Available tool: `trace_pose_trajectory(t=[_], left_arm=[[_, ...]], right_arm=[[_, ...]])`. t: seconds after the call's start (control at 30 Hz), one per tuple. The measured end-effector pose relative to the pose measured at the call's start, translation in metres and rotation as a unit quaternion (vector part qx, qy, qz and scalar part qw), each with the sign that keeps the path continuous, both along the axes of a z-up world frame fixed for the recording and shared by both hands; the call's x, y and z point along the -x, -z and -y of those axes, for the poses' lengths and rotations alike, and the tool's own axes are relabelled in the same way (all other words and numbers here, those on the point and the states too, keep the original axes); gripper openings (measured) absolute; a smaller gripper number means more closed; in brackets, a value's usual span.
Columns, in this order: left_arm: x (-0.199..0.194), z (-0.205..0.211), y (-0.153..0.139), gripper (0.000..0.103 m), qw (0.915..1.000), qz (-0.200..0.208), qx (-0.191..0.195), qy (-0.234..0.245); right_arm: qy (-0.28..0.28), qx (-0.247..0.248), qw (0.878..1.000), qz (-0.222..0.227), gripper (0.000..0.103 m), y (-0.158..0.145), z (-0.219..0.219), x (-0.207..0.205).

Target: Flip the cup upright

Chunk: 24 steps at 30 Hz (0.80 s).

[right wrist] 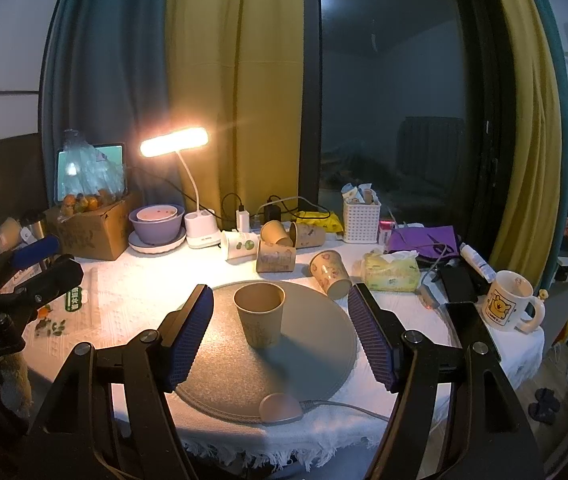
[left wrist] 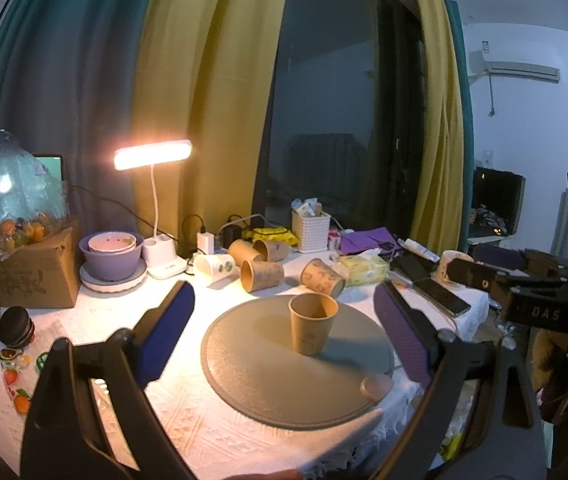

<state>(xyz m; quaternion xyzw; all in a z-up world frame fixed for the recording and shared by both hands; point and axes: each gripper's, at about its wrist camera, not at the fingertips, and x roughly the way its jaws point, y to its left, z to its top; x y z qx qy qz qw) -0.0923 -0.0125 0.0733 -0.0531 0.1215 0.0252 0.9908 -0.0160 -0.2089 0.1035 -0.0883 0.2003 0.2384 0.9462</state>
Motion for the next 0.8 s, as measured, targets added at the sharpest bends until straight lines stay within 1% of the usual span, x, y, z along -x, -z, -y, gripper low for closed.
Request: trace_pose_trajectory(t=[0.8], left_arm=[[-0.0015,0.0019,-0.0001,0.092,1.0,-0.001,0.001,0.002]], right_arm=[[0.005,-0.001,1.0,-0.001,0.073,0.0013,0.0051,-0.0018]])
